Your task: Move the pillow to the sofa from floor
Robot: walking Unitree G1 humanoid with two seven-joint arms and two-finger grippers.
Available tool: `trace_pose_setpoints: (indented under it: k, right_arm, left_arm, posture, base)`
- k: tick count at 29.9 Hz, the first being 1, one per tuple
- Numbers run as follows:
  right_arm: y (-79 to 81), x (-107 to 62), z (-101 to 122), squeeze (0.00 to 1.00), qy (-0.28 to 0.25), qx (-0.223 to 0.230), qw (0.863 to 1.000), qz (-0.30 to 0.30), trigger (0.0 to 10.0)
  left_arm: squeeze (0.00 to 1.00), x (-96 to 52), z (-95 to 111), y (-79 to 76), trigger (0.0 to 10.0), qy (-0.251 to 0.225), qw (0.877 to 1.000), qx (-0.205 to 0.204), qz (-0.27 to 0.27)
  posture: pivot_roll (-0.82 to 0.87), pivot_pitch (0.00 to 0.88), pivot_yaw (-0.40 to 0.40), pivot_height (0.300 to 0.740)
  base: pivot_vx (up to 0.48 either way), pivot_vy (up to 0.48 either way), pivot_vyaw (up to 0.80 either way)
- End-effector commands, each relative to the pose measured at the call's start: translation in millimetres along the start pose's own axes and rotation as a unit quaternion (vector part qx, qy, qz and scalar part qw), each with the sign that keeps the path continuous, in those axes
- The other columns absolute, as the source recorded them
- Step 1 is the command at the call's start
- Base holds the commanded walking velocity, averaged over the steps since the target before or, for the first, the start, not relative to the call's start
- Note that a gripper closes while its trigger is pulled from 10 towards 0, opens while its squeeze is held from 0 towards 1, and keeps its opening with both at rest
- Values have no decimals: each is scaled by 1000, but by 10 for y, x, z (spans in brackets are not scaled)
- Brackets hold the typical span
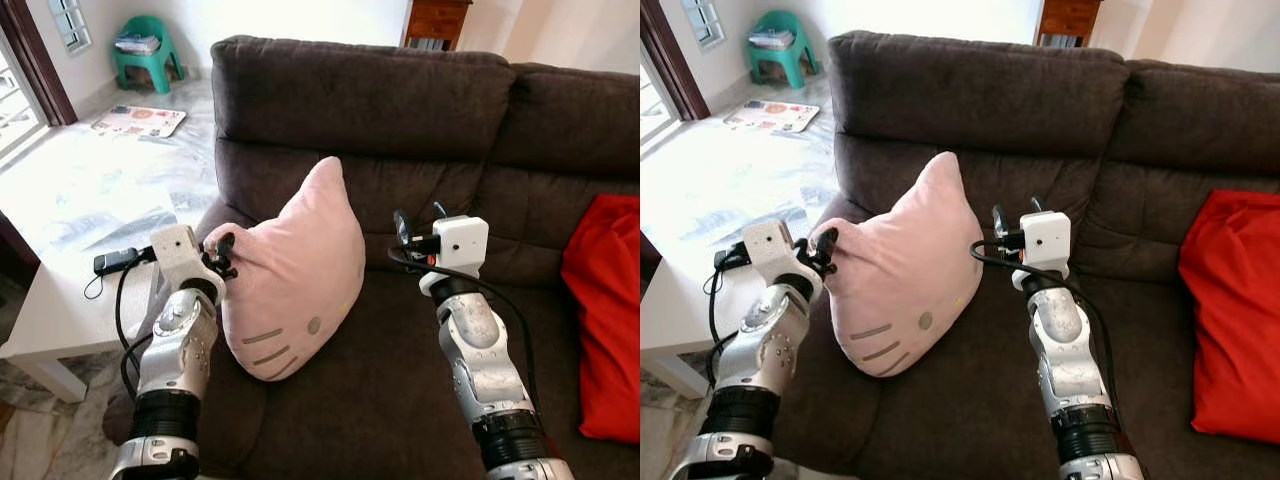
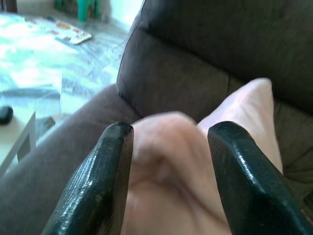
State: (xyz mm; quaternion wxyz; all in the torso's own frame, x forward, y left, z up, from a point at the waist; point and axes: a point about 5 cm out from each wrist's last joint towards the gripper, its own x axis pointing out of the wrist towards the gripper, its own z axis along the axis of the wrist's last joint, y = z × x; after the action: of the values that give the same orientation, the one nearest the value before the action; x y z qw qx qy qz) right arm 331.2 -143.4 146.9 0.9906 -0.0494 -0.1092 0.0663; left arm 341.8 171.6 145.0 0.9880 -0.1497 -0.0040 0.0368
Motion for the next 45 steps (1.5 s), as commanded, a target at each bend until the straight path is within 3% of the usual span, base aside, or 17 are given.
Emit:
trace_pose_setpoints:
  k: [1, 3, 4, 6, 8, 9, 14, 19, 27, 30, 32, 33, 35, 37, 38, 41, 45]
  right_arm:
    - [-4, 3, 13, 0, -2, 5, 1000, -1, 10000]
    - [-12, -14, 3, 0, -3, 6, 1000, -3, 10000]
    - [-38, -41, -20, 0, -1, 9, 1000, -10, 10000]
    - [-65, -69, -43, 0, 1, 10, 1000, -17, 10000]
    - [-97, -107, -69, 0, 4, 8, 1000, -23, 10000]
    - [-146, -158, -107, 0, 8, 7, 999, -34, 10000]
    - [-267, -278, -215, 0, 24, 12, 998, -60, 10000]
    - [-541, -560, -457, 0, 63, 12, 992, -111, 10000]
    - [-818, -1021, -845, 0, 150, 4, 973, -178, 10000]
    - [-953, -1279, -1087, 0, 205, 38, 950, -231, 10000]
    - [-941, -1482, -1289, 0, 263, 31, 937, -227, 10000]
    - [-941, -1482, -1289, 0, 263, 31, 937, -227, 10000]
    - [-910, -1679, -1450, 0, 319, 20, 921, -223, 10000]
    - [-906, -1720, -1479, 0, 329, 19, 917, -224, 10000]
    - [-878, -1891, -1593, 0, 373, 20, 899, -230, 10000]
    - [-833, -2065, -1700, 0, 420, 17, 878, -230, 10000]
    - [-750, -2213, -1792, 0, 465, 25, 856, -224, 10000]
  left_arm:
    - [937, -42, 100, -37, 10000, -28, 998, 49, -9]
    - [929, -90, 200, -45, 10000, -60, 994, 86, -12]
    - [914, -136, 278, -27, 10000, -84, 986, 141, -6]
    - [914, -178, 331, 4, 10000, -102, 975, 198, 2]
    - [839, -226, 329, 73, 10000, -108, 967, 228, 13]
    - [0, -282, 273, 192, 10000, -100, 965, 241, 34]
    - [0, -396, 156, 311, 10000, -90, 956, 276, 45]
    - [0, -538, -145, 465, 10000, -40, 957, 280, 58]
    - [0, -652, -429, 664, 10000, 4, 966, 250, 73]
    - [0, -780, -623, 913, 10000, 54, 956, 263, 116]
    - [0, -884, -800, 1110, 10000, 106, 934, 306, 148]
    - [0, -884, -800, 1110, 10000, 106, 934, 306, 148]
    - [0, -991, -921, 1260, 10000, 141, 918, 324, 179]
    - [0, -1013, -946, 1288, 10000, 147, 916, 325, 185]
    - [0, -1091, -1050, 1358, 10000, 175, 905, 336, 195]
    - [0, -1168, -1174, 1412, 10000, 209, 892, 349, 197]
    - [0, -1226, -1367, 1391, 10000, 259, 891, 334, 168]
  posture:
    - [-8, 0, -47, 740]
    - [-5, 0, -47, 740]
    - [-2, 0, -46, 740]
    - [-1, 0, -46, 740]
    - [5, 0, -45, 740]
    - [7, 0, -46, 740]
    - [8, 0, -45, 740]
    - [15, 0, -43, 740]
    - [7, 0, -28, 740]
    - [7, 0, -24, 740]
    - [13, 0, -24, 740]
    - [13, 0, -24, 740]
    - [19, 0, -26, 740]
    - [19, 0, -26, 740]
    - [23, 0, -26, 740]
    - [21, 0, -24, 740]
    - [21, 0, -20, 740]
  base:
    - [0, 0, 0]
    - [0, 0, 0]
    - [0, 0, 0]
    - [0, 0, 0]
    - [0, 0, 0]
    - [0, 0, 0]
    - [0, 0, 0]
    - [0, 0, 0]
    - [0, 0, 0]
    - [0, 0, 0]
    - [0, 0, 0]
    - [0, 0, 0]
    - [0, 0, 0]
    - [0, 0, 0]
    - [0, 0, 0]
    - [0, 0, 0]
    - [0, 0, 0]
